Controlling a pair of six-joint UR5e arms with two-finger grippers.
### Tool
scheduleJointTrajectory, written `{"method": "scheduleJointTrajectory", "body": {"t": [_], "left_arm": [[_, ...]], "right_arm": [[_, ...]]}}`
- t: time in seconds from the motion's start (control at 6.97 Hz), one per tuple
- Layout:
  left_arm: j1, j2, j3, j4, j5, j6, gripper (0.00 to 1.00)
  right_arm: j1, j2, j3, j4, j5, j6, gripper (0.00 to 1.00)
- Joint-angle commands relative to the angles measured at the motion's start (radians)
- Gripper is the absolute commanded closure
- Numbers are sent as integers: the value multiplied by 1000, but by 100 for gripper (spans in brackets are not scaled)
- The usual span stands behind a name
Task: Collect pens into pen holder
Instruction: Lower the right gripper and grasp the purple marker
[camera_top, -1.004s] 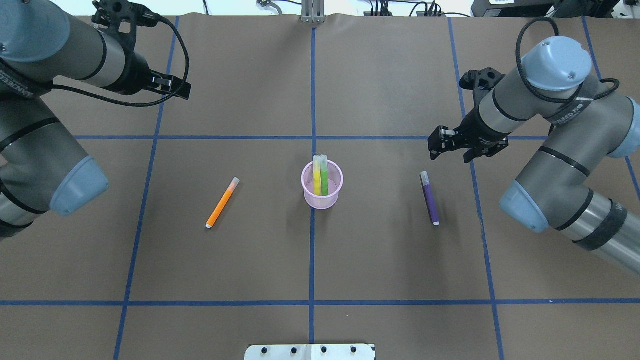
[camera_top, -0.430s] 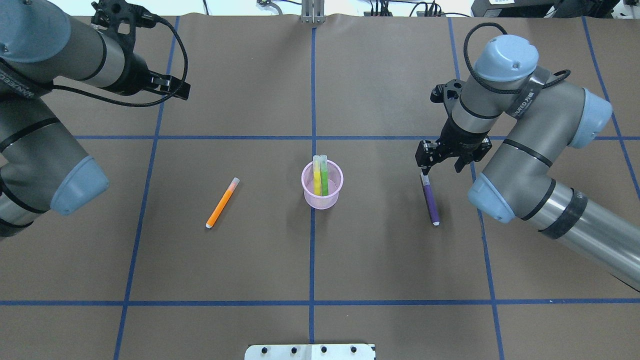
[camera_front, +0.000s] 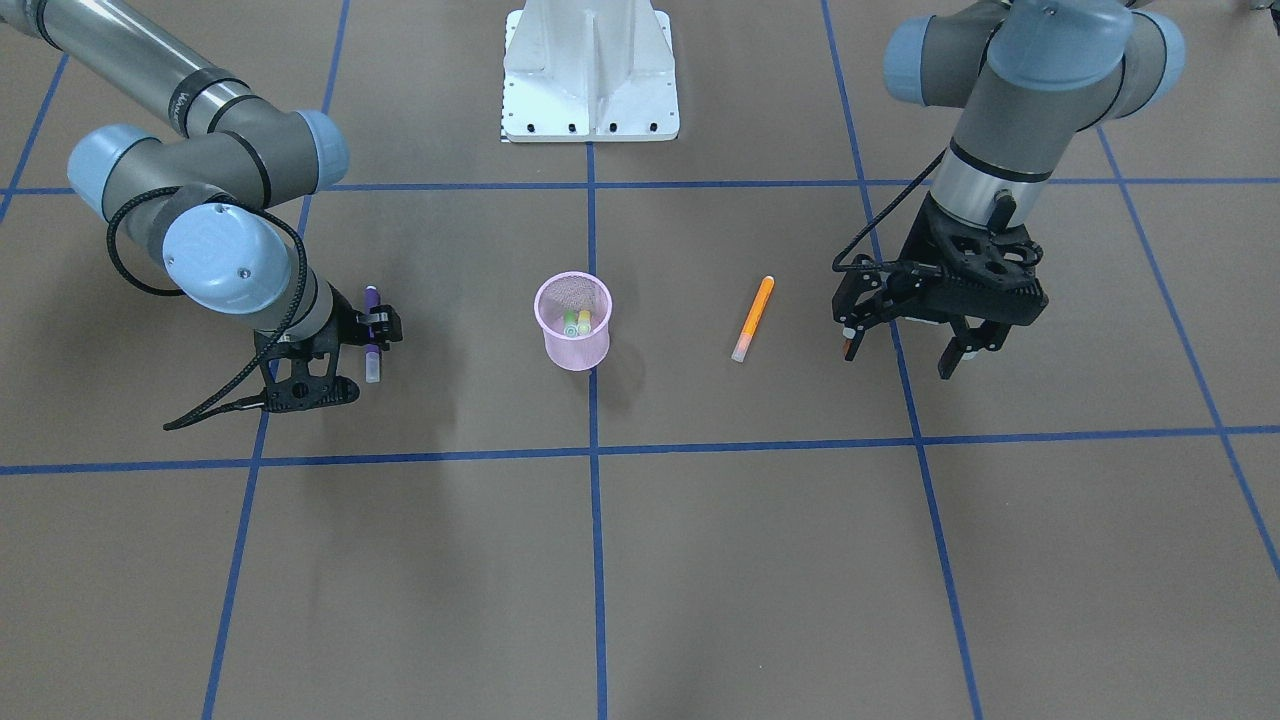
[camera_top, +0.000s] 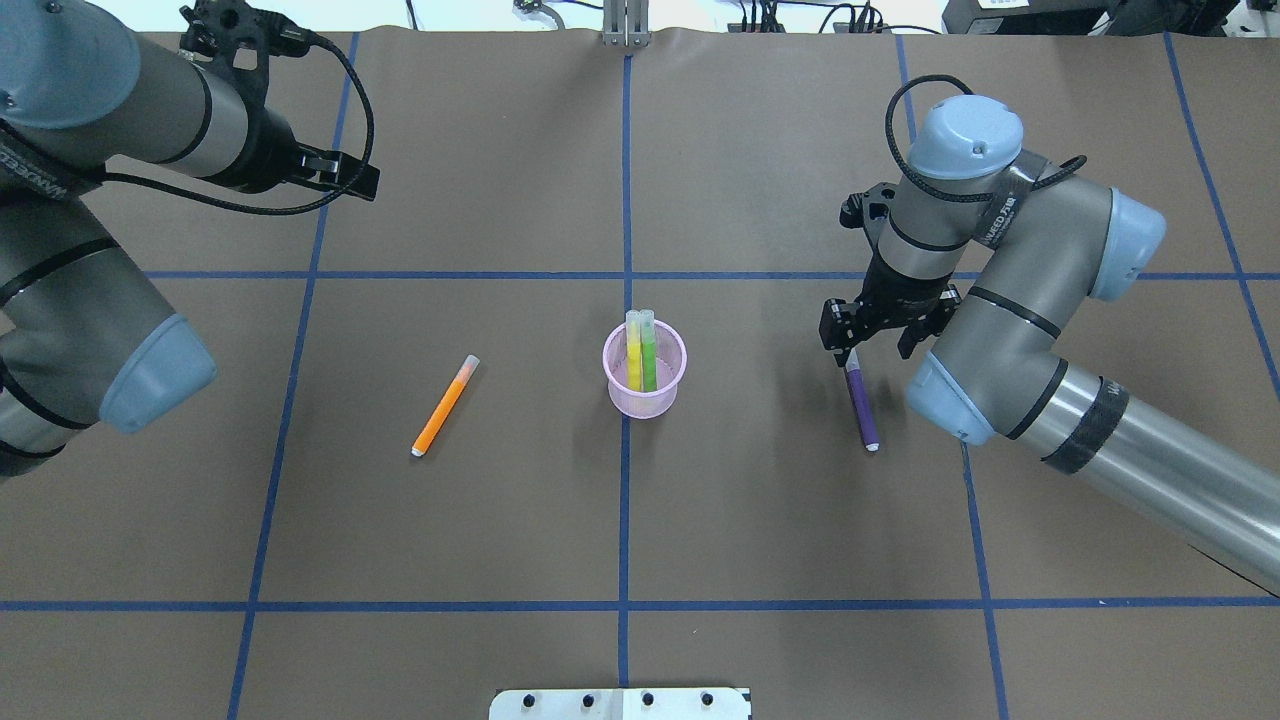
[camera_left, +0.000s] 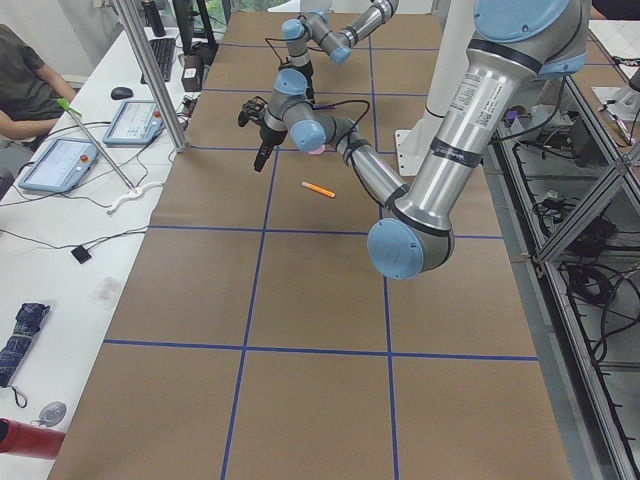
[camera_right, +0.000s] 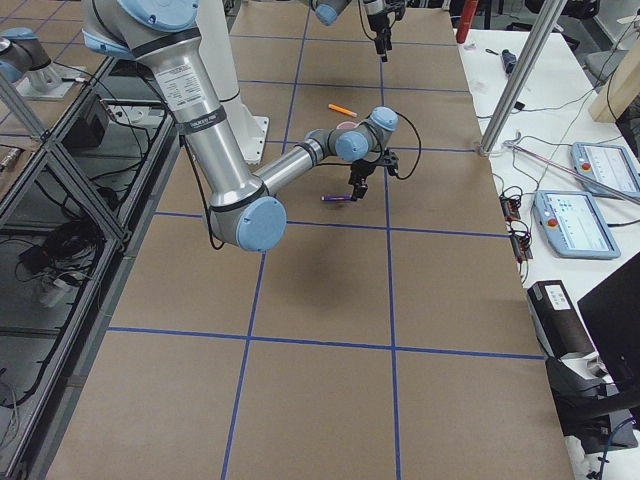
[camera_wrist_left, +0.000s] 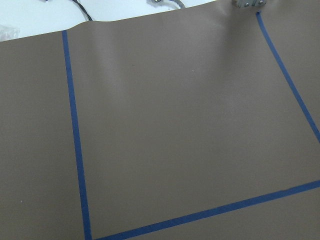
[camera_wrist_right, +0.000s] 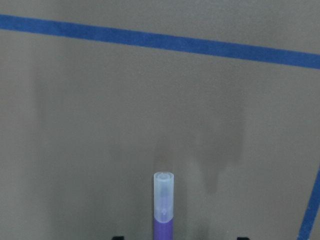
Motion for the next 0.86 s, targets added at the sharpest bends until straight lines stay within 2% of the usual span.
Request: {"method": "scheduleJointTrajectory", "body": {"t": [0.0, 0.29, 0.57, 0.72], "left_arm": [[2, 1, 1, -1, 1, 2, 1], [2, 2, 1, -1, 1, 0, 1], [4, 2, 5, -3, 1, 2, 1], [4, 2, 5, -3, 1, 2, 1]], "right_arm": [[-14, 8, -12, 2, -3, 2, 20], [-42, 8, -14, 3, -5, 4, 23], [-48, -1, -14, 3, -6, -2, 34], [-48, -5, -14, 3, -6, -7, 43]]}}
